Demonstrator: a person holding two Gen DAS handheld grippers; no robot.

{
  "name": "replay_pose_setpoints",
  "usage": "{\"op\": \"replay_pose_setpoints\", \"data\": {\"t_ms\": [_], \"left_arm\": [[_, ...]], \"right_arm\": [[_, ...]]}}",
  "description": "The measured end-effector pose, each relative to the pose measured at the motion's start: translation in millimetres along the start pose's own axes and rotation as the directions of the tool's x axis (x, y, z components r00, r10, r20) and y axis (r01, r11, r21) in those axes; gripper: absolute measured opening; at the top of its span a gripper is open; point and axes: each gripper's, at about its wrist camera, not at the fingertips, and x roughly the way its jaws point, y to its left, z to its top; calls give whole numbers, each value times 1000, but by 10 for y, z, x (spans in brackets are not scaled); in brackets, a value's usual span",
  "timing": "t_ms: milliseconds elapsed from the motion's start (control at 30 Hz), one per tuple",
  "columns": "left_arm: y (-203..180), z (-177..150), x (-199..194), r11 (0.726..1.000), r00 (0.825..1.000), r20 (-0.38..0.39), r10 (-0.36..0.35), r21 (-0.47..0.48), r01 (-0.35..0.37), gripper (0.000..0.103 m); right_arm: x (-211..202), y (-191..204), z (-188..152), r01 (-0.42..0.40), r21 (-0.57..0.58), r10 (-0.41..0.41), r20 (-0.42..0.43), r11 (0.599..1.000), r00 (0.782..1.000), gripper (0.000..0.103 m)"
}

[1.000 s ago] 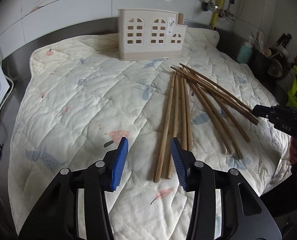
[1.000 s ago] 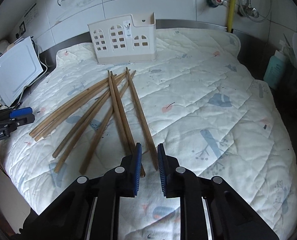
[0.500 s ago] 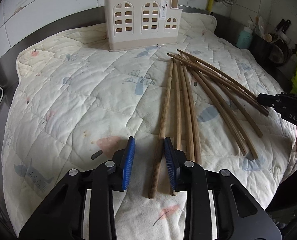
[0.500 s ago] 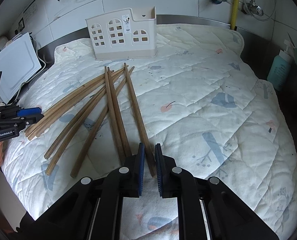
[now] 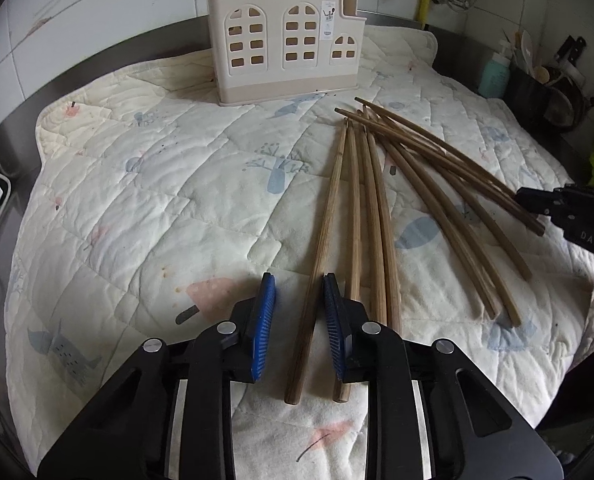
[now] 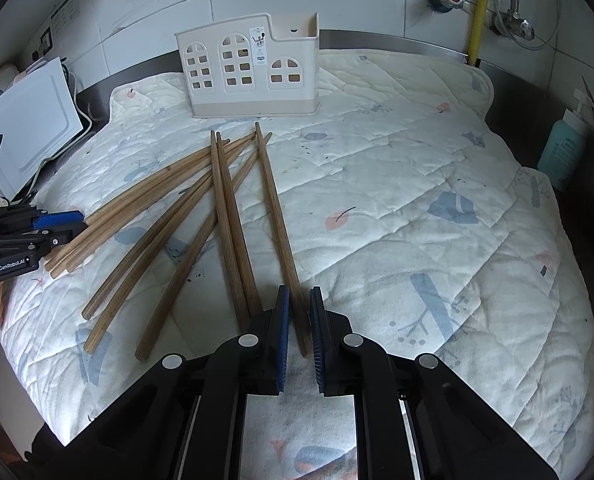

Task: Organize utensils
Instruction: 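Lower the left gripper onto a chopstick and close on it, then lift the chopstick with the left gripper and drop it into the holder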

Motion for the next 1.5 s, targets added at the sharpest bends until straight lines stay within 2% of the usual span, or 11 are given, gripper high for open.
{"op": "replay_pose_setpoints", "data": {"t_ms": [133, 267, 433, 500, 700, 900, 967, 1067, 1333, 1500], "left_arm": [[-72, -20, -7, 998, 999, 13, 36, 42, -36, 25], [-95, -53, -29, 996, 998, 38, 41, 72, -44, 24], [-49, -42, -42, 999, 1000, 28, 13, 43, -14, 23], [-46, -49, -58, 999, 999, 31, -7, 37, 6, 19], [-4, -57, -63, 999, 998, 24, -49, 3, 49, 16], [14, -54, -39, 998, 997, 31, -64, -3, 64, 16], [22, -58, -55, 998, 997, 38, -61, -10, 62, 9], [64, -62, -91, 995, 995, 51, -88, -46, 91, 6], [54, -79, -83, 991, 992, 46, -117, -61, 120, 6], [26, -106, -62, 994, 995, 42, -96, -58, 98, 7]], "right_arm": [[8, 15, 0, 5, -13, -5, -1, 1000, 1000, 10], [21, 19, -3, 7, -17, -7, 4, 1000, 1000, 11], [38, 47, 2, 20, -42, -20, 5, 999, 1000, 11], [44, 36, 6, 14, -41, -14, 7, 999, 1000, 10], [-14, 32, 13, 8, -23, -7, 15, 1000, 1000, 7], [-221, 76, 87, -8, -2, 8, 66, 1000, 998, 6], [-313, 83, 138, -14, 1, 14, 86, 1000, 996, 6], [-492, 93, 231, -23, 6, 22, 124, 1000, 992, 6], [-865, 154, 481, -49, 5, 47, 211, 999, 976, 7], [-996, 202, 608, -66, -8, 66, 238, 998, 969, 7]]}}
